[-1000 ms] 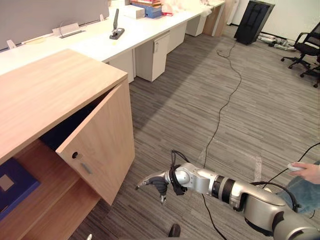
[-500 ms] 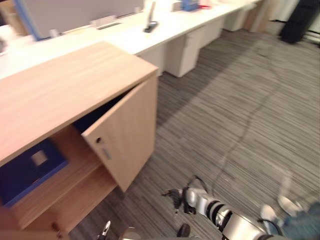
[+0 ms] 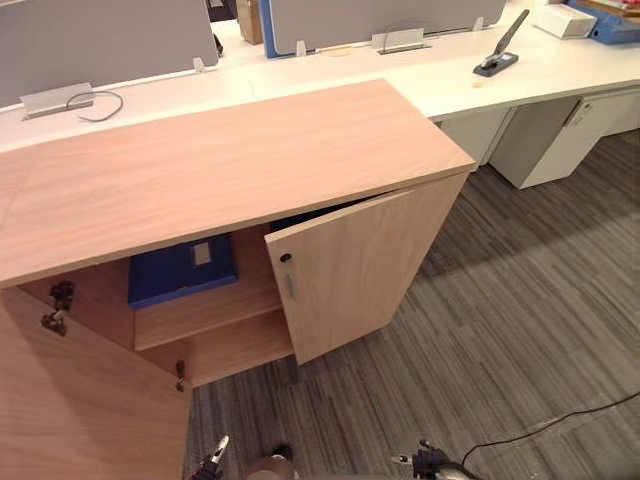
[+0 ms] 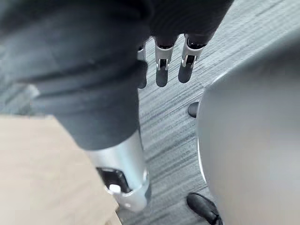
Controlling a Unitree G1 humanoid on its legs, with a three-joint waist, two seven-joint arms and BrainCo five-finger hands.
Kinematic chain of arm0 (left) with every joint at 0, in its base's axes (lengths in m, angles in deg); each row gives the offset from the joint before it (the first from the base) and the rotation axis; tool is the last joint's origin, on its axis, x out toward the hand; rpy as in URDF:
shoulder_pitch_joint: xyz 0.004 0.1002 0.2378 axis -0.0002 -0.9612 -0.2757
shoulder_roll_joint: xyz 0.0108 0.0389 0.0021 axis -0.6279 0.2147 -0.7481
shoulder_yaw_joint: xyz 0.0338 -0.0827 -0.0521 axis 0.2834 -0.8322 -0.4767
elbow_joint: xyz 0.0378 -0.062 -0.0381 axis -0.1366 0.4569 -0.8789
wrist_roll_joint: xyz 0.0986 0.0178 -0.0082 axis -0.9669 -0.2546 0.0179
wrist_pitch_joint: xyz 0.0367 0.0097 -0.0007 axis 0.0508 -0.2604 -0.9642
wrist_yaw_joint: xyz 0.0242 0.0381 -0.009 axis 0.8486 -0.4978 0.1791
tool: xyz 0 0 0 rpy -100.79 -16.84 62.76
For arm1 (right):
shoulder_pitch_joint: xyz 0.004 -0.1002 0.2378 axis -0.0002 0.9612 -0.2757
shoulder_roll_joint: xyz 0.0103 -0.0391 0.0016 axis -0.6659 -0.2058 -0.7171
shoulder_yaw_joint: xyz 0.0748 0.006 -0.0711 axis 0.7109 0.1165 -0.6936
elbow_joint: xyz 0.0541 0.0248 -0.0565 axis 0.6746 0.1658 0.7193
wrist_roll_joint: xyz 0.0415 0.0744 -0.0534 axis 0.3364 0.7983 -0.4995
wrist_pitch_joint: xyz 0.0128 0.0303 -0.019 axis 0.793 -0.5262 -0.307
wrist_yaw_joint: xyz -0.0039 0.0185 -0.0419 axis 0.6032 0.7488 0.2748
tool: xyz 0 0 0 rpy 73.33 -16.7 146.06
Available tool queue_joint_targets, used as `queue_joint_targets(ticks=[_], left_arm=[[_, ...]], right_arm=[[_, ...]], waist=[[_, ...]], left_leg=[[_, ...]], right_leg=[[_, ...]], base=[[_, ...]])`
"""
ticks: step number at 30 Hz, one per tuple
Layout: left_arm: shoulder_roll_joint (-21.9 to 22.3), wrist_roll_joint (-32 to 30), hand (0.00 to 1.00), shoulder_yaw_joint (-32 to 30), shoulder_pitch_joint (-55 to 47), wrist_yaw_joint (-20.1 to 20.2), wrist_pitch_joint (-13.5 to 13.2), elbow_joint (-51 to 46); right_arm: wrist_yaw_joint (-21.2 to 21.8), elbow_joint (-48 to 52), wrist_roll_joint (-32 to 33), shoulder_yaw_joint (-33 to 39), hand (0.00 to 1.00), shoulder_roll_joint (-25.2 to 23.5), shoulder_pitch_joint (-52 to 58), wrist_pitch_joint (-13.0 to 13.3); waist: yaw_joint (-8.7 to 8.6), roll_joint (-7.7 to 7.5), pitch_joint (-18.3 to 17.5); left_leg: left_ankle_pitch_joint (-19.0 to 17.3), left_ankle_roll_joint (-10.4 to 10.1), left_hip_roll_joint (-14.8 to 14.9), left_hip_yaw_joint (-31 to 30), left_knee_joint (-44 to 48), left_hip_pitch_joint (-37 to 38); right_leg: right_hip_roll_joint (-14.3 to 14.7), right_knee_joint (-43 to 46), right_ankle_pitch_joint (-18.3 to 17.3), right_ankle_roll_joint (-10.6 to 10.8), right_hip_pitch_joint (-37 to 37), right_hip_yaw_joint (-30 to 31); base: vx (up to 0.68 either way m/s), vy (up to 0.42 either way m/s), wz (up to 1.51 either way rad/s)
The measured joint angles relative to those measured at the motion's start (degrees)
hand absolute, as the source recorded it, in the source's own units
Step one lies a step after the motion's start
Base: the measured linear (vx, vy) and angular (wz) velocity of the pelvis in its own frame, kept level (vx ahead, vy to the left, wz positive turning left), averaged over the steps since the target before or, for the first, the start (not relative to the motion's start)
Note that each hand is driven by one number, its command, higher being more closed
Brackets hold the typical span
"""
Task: Walk over to the cabinet, pick up the folder, carry it to the office cabinet, place the folder inside the office cabinet, then close the office cabinet door
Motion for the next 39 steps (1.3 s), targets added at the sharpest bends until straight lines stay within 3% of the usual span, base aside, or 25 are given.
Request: queue_joint_targets(ticks=[6,7,8,9,10,11,13,14,18,23,25,27,29,31,34,37,39], left_arm=[[-0.93,0.93,0.0,-1.61,-0.12,-0.45,-0.06,0.4],[-1.18,1.27,0.0,-1.63,0.04,-0.74,-0.07,0.42],[-1.37,2.04,0.0,-1.76,0.1,-0.99,-0.08,0.48],[-1.42,2.33,0.0,-1.94,0.15,-1.03,-0.08,0.51],[-1.37,2.74,0.0,-2.29,-0.01,-1.15,-0.01,1.14],[-1.25,3.13,0.0,-1.97,-0.78,-1.31,0.05,1.2],[-2.28,3.22,0.0,-0.78,-1.83,-1.34,0.06,1.37],[-3.73,3.18,0.0,0.87,-1.93,-1.31,0.2,1.93],[-4.07,2.67,0.0,2.36,-2.1,-1.2,0.32,2.15],[-4.3,2.44,0.0,2.46,-2.55,-1.04,0.32,2.11],[-4.44,2.29,0.0,2.69,-2.61,-0.97,0.32,2.09],[-4.46,2.13,0.0,2.79,-2.58,-0.92,0.29,2.07],[-4.0,1.67,0.0,2.76,-2.43,-0.92,0.21,2.01],[-3.53,-0.09,0.0,2.62,-1.82,-0.96,0.09,0.86],[-3.23,-0.67,0.0,2.05,-1.58,-0.98,-0.16,0.5],[-2.29,-2.31,0.0,-0.57,-1.77,-1.0,-0.2,-0.42],[-1.93,-2.47,0.0,-2.81,-2.24,-1.04,-0.21,-0.59]], right_arm=[[-0.07,2.08,3.69,1.36,0.0,-2.12,1.8,1.28],[-0.05,2.06,3.69,1.44,0.0,-2.43,1.6,1.35],[-0.03,2.07,3.7,1.55,0.0,-2.75,1.16,1.45],[-0.02,2.06,3.7,1.54,0.0,-2.76,1.07,1.51],[-0.01,2.07,3.84,1.49,0.0,-2.54,0.97,1.62],[-0.03,2.01,4.18,1.38,0.0,-2.32,0.6,1.81],[-0.02,1.28,5.54,0.89,0.0,-2.45,-0.06,1.76],[-0.02,1.02,6.52,0.92,0.0,-3.15,0.01,1.83],[-0.01,0.86,8.09,1.33,0.0,-2.9,0.28,1.72],[0.0,0.59,8.1,3.63,0.0,-3.29,0.22,1.25],[-0.01,0.58,8.0,4.37,0.0,-3.43,0.35,0.55],[-0.01,0.66,7.85,6.09,0.0,-3.99,0.37,0.49],[-0.02,2.22,6.28,6.34,0.0,-3.77,0.82,0.47],[-0.01,6.03,5.65,7.04,0.0,-4.1,2.49,0.53],[-0.03,7.98,5.63,5.3,0.0,-4.67,3.18,0.62],[0.02,8.51,5.6,3.13,0.0,-4.58,3.96,0.61],[0.23,8.33,5.42,2.52,0.0,-5.13,4.73,0.55]], waist=[[-1.07,-2.4,-0.18],[-1.35,-2.9,0.1],[-1.64,-3.43,1.06],[-1.91,-3.65,1.5],[-1.88,-3.23,2.06],[-1.7,-2.81,2.27],[-0.98,-3.33,2.54],[-1.46,-4.53,2.28],[-2.16,-4.46,1.53],[-2.15,-5.06,0.56],[-2.2,-5.24,0.37],[-2.34,-5.3,0.39],[-3.27,-4.16,0.58],[-3.17,-3.08,0.75],[-3.13,-3.11,0.68],[-3.05,-3.49,-0.07],[-2.98,-4.59,-1.96]], left_leg=[[0.97,-1.3,-0.06,0.56,1.83,-2.59],[2.28,-1.11,-0.32,4.26,2.97,-4.19],[2.79,0.92,0.19,14.05,4.09,-5.61],[1.89,2.11,0.92,19.32,6.28,-6.63],[-0.56,3.5,3.38,30.3,12.81,-8.74],[-2.4,4.87,5.14,37.15,16.14,-10.01],[-1.66,5.6,3.85,38.72,14.73,-9.64],[0.46,6.15,1.52,38.49,10.45,-8.78],[5.35,8.01,-3.54,36.94,0.64,-6.4],[12.34,8.39,-6.19,34.25,-12.38,-1.43],[13.37,8.57,-7.21,32.78,-14.07,-0.25],[12.85,9.3,-8.52,31.03,-13.24,0.29],[11.32,11.06,-8.87,26.99,-9.39,0.04],[9.28,11.07,-7.27,23.33,-6.35,0.24],[7.27,9.67,-6.15,20.77,-4.62,0.07],[5.78,9.44,-5.73,20.3,-4.84,-0.11],[5.26,8.81,-5.66,21.3,-5.33,-1.07]], right_leg=[[1.18,-1.42,0.3,-0.83,1.86,-4.57],[0.25,-1.37,0.35,-0.96,2.08,-6.99],[-0.45,-1.28,0.56,-1.24,2.88,-9.34],[-0.6,-1.17,0.62,-1.32,3.08,-10.38],[-0.56,-1.05,0.56,-1.3,3.99,-12.03],[-0.62,-0.67,0.12,-1.11,4.47,-12.96],[-1.76,-0.18,-0.64,-0.63,3.89,-12.12],[-2.91,-0.64,-0.89,-0.89,3.26,-10.98],[-4.97,-2.79,-1.41,-1.87,3.37,-8.41],[-5.96,-4.15,-1.26,-3.22,4.01,-8.87],[-6.77,-3.77,-1.22,-3.23,5.25,-10.58],[-7.97,-2.1,-0.97,-2.85,6.49,-12.43],[-9.17,8.37,-0.65,-3.03,4.97,-13.24],[-8.91,19.13,-0.6,-4.88,0.64,-9.89],[-7.18,16.9,-2.04,-3.34,-1.28,-3.83],[-6.34,9.2,-1.37,-1.36,-1.43,-2.97],[-5.44,2.49,5.78,-1.08,-1.35,-3.97]], base=[[-0.02,-0.1,0.4],[-0.09,-0.027,0.96],[-0.07,-0.01,0.99],[-0.07,0.059,0.84],[-0.07,0.098,0.65],[-0.08,0.135,0.44],[-0.05,0.16,0.1],[-0.02,0.146,0.25],[-0.01,0.114,0.55],[0.05,0.005,0.38],[0.09,-0.02,0.46],[0.12,0.006,0.51],[0.15,0.055,0.8],[0.13,0.013,0.89],[0.03,-0.042,0.5],[-0.02,-0.175,0.29],[0.04,-0.311,-0.04]])
